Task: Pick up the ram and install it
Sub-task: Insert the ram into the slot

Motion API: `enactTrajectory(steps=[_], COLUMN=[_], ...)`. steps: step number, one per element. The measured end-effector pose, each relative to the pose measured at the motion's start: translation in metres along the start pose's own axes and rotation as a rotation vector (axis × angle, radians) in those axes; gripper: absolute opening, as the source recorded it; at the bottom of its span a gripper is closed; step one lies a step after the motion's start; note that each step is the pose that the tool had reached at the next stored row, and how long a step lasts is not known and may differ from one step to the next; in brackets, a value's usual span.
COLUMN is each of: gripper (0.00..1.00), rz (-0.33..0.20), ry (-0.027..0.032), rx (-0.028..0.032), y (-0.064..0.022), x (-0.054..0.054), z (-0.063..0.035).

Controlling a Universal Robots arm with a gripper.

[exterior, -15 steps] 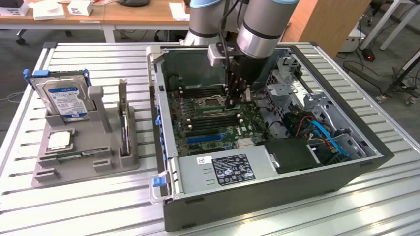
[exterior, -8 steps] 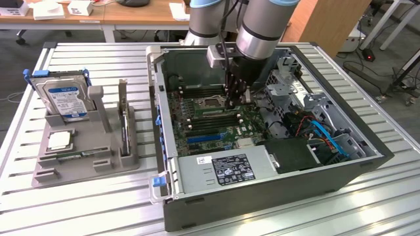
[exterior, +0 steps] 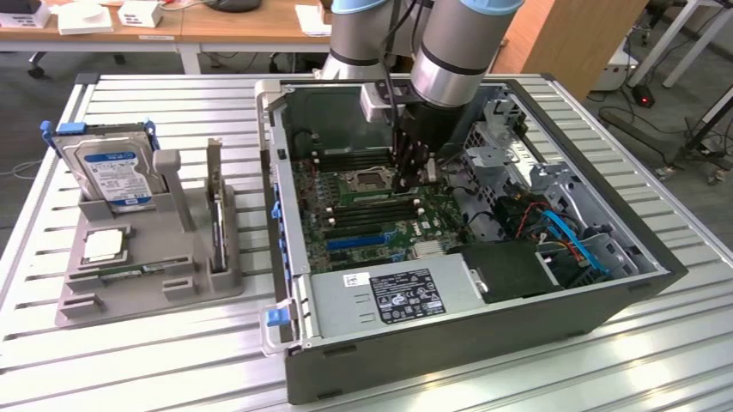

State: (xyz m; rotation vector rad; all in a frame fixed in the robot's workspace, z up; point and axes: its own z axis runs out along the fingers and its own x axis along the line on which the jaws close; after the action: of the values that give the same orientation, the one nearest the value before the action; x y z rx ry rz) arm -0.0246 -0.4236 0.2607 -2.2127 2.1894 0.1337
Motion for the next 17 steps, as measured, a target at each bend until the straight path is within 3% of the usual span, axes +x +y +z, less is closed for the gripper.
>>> enactTrajectory(steps=[5,6,9,11,14,17], gripper=[0.11,0.11,0.11,0.11,0.11,0.11], rz=[0.000,0.000,0.001,0.001,0.002,0.002], ry=[-0.0002,0.0026,0.0189,0.0267,0.0481,0.0566], rx=[0.0001,0.0002,-0.0001,-0.0002,-0.0003,-0.0005], y=[0.0000,0.0000,0.0000,0.0000,0.0000,-0.0001], x=[0.0000,-0.0001,0.0000,0.0000,-0.0010,-0.0036], z=[0.0001,0.0003,0.0001,0.0001,0.0002,0.0004])
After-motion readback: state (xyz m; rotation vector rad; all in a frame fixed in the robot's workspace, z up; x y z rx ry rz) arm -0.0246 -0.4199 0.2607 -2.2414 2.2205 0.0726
